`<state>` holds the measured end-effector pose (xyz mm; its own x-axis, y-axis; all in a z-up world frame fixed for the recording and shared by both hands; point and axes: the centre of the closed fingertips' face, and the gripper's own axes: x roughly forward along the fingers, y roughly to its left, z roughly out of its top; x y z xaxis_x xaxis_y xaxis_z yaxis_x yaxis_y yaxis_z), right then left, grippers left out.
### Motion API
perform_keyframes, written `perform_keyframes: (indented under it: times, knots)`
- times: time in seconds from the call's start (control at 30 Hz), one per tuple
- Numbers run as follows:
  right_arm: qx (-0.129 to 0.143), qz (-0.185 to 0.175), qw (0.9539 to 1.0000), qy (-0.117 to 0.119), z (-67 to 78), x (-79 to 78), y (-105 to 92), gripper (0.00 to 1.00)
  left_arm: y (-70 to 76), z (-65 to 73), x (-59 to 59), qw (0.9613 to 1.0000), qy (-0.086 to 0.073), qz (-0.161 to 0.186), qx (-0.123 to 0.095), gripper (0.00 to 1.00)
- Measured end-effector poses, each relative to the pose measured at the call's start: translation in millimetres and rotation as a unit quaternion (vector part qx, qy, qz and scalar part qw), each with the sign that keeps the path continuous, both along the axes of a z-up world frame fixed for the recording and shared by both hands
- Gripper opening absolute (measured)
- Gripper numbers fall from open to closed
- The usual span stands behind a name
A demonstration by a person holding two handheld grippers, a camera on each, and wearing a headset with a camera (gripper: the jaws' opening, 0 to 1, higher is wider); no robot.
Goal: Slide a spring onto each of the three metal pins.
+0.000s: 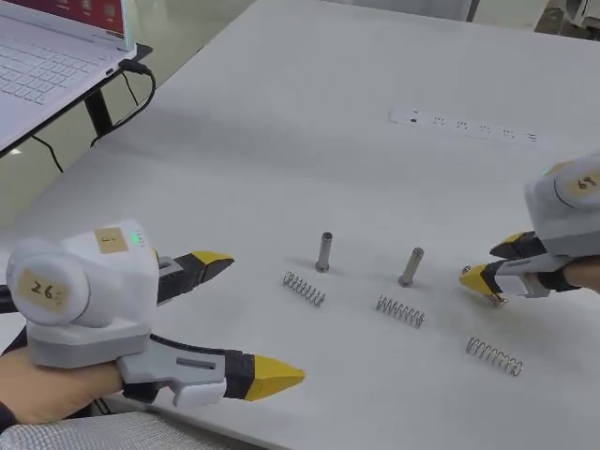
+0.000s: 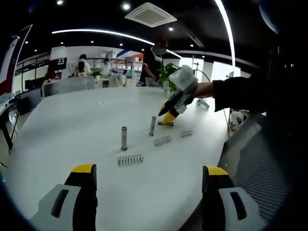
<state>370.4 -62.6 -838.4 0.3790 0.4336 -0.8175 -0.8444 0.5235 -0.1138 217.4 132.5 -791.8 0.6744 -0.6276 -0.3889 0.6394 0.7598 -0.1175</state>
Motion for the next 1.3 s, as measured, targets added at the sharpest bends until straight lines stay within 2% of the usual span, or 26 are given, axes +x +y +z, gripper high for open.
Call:
perform_keyframes:
  times: [0.47, 1.1, 1.3]
  knots:
    - [-0.016, -0.005, 0.9995, 0.025, -7.9, -1.0, 2.9, 0.13, -1.4, 1.2, 0.0, 1.0000, 0.000, 0.000, -0.003, 0.86]
    - [-0.042, -0.016, 0.9981, 0.042, -14.4, 0.9, 2.1, 0.07, -1.5, 1.2, 0.0, 1.0000, 0.001, 0.001, -0.007, 0.86]
    - [-0.040, -0.020, 0.9978, 0.048, -13.5, 0.1, 2.0, 0.07, -1.5, 0.4, -0.2, 1.0000, 0.003, 0.000, -0.009, 0.86]
